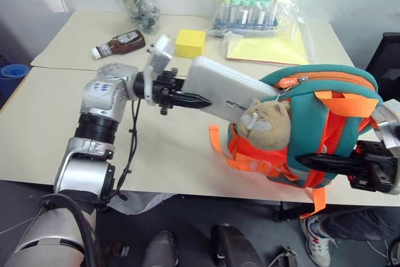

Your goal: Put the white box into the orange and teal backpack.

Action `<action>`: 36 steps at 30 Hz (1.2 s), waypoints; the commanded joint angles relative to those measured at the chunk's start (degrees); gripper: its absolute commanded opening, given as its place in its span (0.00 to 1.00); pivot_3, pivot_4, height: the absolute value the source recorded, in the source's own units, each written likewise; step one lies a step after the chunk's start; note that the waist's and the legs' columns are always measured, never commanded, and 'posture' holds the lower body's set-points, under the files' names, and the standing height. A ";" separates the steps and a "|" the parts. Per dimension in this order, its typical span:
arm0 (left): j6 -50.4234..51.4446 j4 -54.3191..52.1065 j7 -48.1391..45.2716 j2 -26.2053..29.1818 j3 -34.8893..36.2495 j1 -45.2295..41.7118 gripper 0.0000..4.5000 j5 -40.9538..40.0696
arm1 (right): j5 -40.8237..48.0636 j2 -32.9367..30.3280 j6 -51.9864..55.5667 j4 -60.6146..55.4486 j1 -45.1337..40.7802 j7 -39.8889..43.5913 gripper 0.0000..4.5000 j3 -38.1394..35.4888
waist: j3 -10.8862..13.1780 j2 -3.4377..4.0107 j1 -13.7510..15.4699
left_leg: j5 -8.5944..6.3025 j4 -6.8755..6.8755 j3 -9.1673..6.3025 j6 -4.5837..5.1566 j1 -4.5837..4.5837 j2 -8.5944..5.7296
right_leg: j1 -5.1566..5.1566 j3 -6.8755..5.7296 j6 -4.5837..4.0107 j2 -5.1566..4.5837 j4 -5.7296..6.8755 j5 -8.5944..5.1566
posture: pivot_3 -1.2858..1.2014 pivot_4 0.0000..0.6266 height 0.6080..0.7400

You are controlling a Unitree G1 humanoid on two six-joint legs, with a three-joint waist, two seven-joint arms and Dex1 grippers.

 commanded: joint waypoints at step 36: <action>9.13 -27.64 23.14 -4.88 -6.09 7.03 0.80 4.13 | 5.45 4.75 -1.40 -2.89 -9.59 -14.50 0.00 6.54 | -0.01 0.01 -0.48 | 0.07 -0.06 -0.12 -0.10 0.33 -0.03 | 0.13 0.21 -0.01 0.08 0.23 0.00 | 0.52 0.24 1.00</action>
